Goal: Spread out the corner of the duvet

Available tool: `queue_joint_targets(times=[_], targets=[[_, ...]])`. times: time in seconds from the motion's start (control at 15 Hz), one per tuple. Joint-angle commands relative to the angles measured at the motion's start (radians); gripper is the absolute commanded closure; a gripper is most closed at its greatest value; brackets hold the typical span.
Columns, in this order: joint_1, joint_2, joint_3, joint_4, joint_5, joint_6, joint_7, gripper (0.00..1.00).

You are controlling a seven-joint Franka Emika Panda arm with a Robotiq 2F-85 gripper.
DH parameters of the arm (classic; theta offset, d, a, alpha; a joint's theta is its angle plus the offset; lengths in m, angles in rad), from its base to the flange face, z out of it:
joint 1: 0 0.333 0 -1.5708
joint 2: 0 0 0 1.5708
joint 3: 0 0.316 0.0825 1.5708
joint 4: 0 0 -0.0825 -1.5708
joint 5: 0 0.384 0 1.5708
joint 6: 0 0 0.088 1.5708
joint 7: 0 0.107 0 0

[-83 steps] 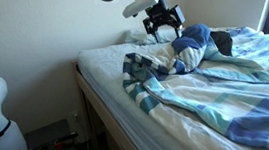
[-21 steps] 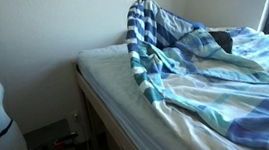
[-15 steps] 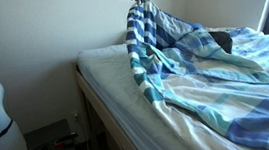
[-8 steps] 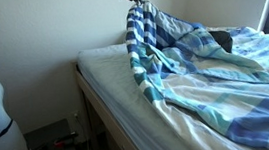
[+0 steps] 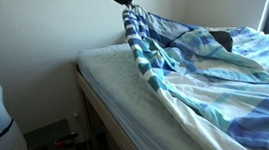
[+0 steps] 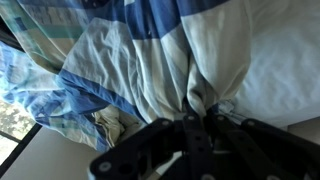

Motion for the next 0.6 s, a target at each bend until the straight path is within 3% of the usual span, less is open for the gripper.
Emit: queue_joint_targets(times=[0.0,0.53], targets=[[0.022,-0.079,0.014,-0.082,0.031,-0.004,-0.034,0.98],[0.101,-0.234,0.018,-0.276,0.14,-0.024,-0.087,0.98]])
